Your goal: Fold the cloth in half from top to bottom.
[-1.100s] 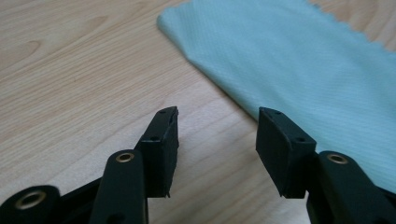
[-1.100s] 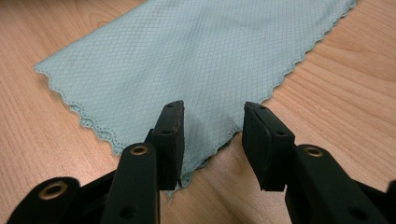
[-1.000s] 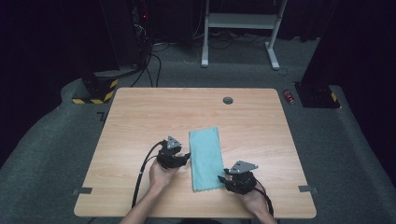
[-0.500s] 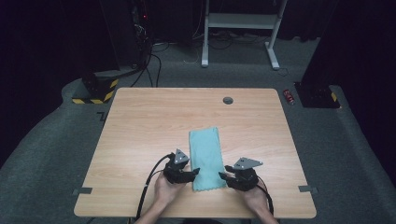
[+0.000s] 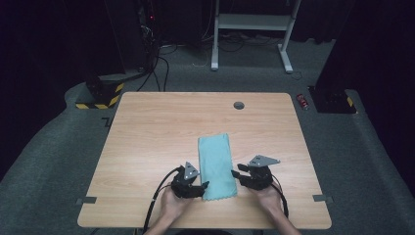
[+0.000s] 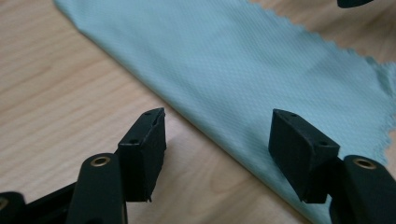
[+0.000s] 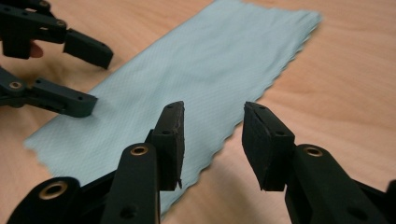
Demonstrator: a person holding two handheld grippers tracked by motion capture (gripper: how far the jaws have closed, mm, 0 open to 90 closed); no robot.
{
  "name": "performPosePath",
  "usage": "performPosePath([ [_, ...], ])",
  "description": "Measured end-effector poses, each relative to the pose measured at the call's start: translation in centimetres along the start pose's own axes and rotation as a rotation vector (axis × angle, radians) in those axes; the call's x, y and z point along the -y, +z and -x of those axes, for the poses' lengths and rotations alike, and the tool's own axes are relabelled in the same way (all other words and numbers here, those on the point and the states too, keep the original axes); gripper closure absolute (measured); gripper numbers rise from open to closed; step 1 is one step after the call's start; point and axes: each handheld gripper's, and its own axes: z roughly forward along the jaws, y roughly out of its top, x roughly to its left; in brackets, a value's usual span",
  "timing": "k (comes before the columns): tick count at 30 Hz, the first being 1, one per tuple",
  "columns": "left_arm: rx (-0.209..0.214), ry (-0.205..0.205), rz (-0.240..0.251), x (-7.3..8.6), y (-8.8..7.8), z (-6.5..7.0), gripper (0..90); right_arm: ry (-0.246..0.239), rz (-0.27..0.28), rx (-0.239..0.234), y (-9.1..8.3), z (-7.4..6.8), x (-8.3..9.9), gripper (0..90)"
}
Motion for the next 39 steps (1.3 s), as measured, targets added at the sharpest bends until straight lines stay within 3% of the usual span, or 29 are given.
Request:
performPosePath([
  [5, -0.010, -0.076, 0.040, -1.8, 0.3, -2.6, 38.4, 0.065, 0.000, -0.017, 0.5, 1.8, -2.0, 59.5],
  [10, -0.020, -0.153, 0.026, -4.0, 1.7, -5.8, 39.9, 0.116, 0.000, -0.014, 1.8, 3.7, -3.8, 59.9],
  [15, -0.055, -0.174, 0.018, -5.8, 3.1, -8.1, 42.4, 0.126, -0.010, -0.012, 3.5, 4.8, -5.1, 59.9],
  [17, -0.050, -0.194, 0.000, -6.4, 3.7, -8.8, 41.6, 0.132, -0.017, 0.000, 4.1, 5.2, -5.5, 61.0],
  [20, -0.049, -0.237, 0.017, -6.5, 4.7, -9.6, 42.1, 0.147, -0.034, 0.013, 5.1, 5.9, -6.0, 63.5],
  [22, -0.047, -0.235, -0.043, -6.8, 5.7, -10.1, 39.4, 0.148, -0.027, 0.036, 5.7, 6.2, -6.1, 66.0],
  [25, -0.075, -0.221, -0.044, -7.2, 6.7, -10.2, 39.9, 0.159, -0.062, 0.055, 6.8, 6.6, -6.4, 66.1],
  [28, -0.081, -0.240, -0.051, -7.5, 7.5, -10.4, 38.6, 0.163, -0.046, 0.075, 7.3, 6.9, -6.7, 65.8],
  [30, -0.088, -0.252, -0.048, -7.5, 7.8, -10.6, 38.7, 0.178, -0.067, 0.083, 7.7, 7.3, -6.9, 65.1],
  [33, -0.096, -0.247, -0.063, -7.9, 8.1, -10.9, 38.7, 0.186, -0.068, 0.104, 8.1, 7.8, -7.5, 63.0],
  [35, -0.099, -0.238, -0.065, -8.3, 8.3, -10.9, 38.8, 0.200, -0.092, 0.100, 8.7, 8.1, -7.9, 61.4],
  [38, -0.098, -0.249, -0.059, -8.2, 8.5, -11.1, 41.2, 0.202, -0.082, 0.109, 9.4, 8.4, -8.1, 60.5],
  [39, -0.103, -0.244, -0.056, -8.2, 8.6, -11.0, 42.1, 0.216, -0.106, 0.103, 9.9, 8.5, -8.1, 59.7],
])
